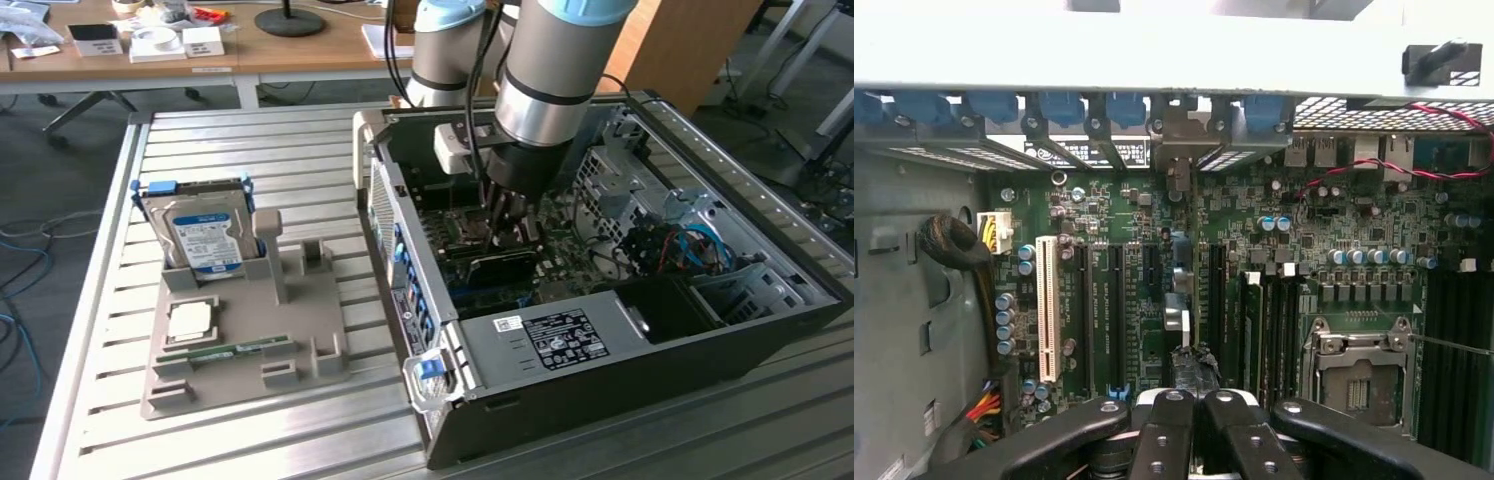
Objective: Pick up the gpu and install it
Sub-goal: 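Press down on the gpu until it lock into place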
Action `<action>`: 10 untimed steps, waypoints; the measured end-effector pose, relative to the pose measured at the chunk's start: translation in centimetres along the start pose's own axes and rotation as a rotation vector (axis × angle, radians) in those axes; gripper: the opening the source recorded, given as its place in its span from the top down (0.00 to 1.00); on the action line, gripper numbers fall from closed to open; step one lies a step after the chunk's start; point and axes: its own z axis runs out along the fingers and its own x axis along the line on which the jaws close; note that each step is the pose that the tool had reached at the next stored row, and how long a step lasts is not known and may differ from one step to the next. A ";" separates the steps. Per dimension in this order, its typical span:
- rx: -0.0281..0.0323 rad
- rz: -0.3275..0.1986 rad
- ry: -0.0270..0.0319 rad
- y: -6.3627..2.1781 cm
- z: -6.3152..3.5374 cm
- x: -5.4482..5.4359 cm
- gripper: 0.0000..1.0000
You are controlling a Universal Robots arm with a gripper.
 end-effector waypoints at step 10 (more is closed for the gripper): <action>0.0001 0.000 -0.0005 0.01 0.08 -0.3 0.89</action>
